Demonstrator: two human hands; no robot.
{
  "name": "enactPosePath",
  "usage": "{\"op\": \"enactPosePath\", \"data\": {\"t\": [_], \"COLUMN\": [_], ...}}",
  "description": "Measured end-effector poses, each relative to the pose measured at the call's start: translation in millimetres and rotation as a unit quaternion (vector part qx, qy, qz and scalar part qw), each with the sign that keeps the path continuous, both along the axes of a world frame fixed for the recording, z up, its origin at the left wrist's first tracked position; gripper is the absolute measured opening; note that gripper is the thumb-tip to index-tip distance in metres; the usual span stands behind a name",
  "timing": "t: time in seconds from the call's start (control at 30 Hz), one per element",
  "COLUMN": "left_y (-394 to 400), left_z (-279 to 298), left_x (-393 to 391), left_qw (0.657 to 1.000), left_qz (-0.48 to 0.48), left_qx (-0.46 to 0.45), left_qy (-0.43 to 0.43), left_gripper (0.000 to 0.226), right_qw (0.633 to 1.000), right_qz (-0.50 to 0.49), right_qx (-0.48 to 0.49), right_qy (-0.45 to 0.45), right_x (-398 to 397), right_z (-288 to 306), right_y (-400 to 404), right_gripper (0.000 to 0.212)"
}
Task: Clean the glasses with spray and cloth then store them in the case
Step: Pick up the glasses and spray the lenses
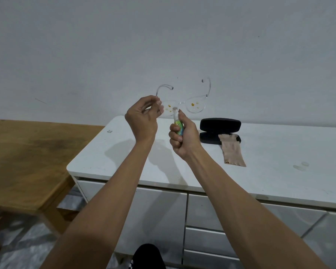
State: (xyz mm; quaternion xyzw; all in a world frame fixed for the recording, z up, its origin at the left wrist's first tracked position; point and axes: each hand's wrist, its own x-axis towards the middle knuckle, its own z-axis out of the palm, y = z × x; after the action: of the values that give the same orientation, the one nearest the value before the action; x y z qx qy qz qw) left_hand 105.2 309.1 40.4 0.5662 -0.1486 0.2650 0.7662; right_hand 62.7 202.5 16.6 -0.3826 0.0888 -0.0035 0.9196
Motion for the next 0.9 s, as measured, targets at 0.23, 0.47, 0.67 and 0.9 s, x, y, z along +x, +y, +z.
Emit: {"op": "enactPosePath", "data": {"t": [0.23, 0.47, 0.67, 0.9], "left_y": [2, -3, -11, -23], "left_z": [2, 0, -6, -13], "left_x": [0, 1, 1, -1], "left_qw": [1.0, 1.0, 1.0, 1.0], "left_qz": [0.014, -0.001, 0.0, -0.02], "left_qx": [0.013, -0.003, 0.017, 0.009], "left_qy": [-0.007, 0.006, 0.009, 0.014], "left_gripper": [0.006, 0.006, 0.006, 0.007], "right_qw": [0.999, 0.964, 0.865, 0.765], "right_qz": [-0.034, -0.21, -0.337, -0.501], "right_qx": [0.006, -0.165, -0.371, -0.404], "right_qy": [-0.036, -0.017, -0.025, 0.004], "right_x": [-8, -13, -46, -92], "right_z": [0, 1, -7, -15], "right_y": [-3, -36, -100, -180], "right_gripper": [0.019, 0.049, 0.033, 0.031]}}
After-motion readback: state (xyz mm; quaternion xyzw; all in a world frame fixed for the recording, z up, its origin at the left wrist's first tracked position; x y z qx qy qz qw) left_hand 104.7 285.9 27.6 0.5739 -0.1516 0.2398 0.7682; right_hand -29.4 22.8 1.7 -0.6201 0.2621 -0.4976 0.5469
